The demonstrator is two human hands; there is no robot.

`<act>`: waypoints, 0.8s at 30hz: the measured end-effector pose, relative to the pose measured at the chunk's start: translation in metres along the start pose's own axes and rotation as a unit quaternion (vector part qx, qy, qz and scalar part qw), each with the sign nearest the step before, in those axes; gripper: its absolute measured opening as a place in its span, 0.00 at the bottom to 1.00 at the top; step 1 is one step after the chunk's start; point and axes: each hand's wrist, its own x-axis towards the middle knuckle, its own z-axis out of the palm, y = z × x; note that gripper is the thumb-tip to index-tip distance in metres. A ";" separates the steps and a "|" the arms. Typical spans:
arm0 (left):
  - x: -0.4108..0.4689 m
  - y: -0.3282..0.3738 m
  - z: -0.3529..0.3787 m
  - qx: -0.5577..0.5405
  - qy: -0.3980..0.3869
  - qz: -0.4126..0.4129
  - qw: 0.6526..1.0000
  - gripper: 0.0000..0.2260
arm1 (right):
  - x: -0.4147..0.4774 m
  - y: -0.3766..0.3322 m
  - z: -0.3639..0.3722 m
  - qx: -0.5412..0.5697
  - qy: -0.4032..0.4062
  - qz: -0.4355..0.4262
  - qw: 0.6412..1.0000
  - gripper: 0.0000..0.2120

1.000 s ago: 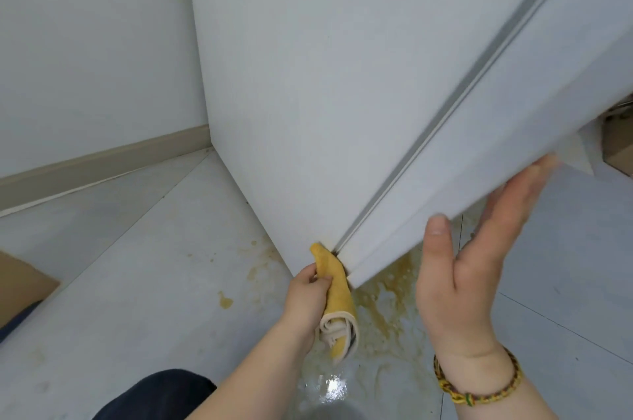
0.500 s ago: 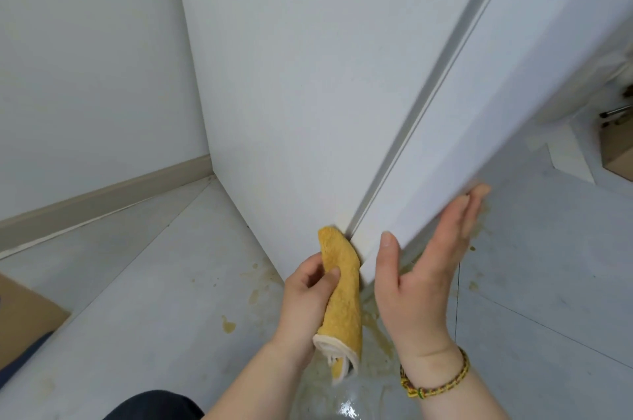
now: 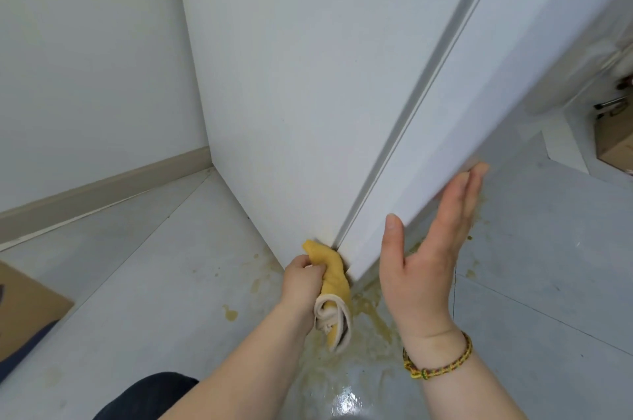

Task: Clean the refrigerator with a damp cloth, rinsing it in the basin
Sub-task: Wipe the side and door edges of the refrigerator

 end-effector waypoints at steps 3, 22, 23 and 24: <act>-0.032 0.030 -0.004 -0.029 -0.076 0.066 0.995 0.08 | -0.002 -0.010 0.001 0.016 0.020 0.037 0.999 0.30; -0.127 0.150 -0.080 -0.202 -0.090 0.260 0.940 0.11 | -0.004 -0.135 0.011 0.314 0.091 0.311 0.892 0.22; -0.131 0.156 -0.083 -0.197 -0.089 0.255 0.942 0.11 | 0.002 -0.142 0.006 0.332 0.043 0.343 0.878 0.22; -0.140 0.166 -0.088 -0.194 -0.084 0.244 0.947 0.11 | 0.017 -0.149 0.001 0.345 -0.017 0.385 0.856 0.22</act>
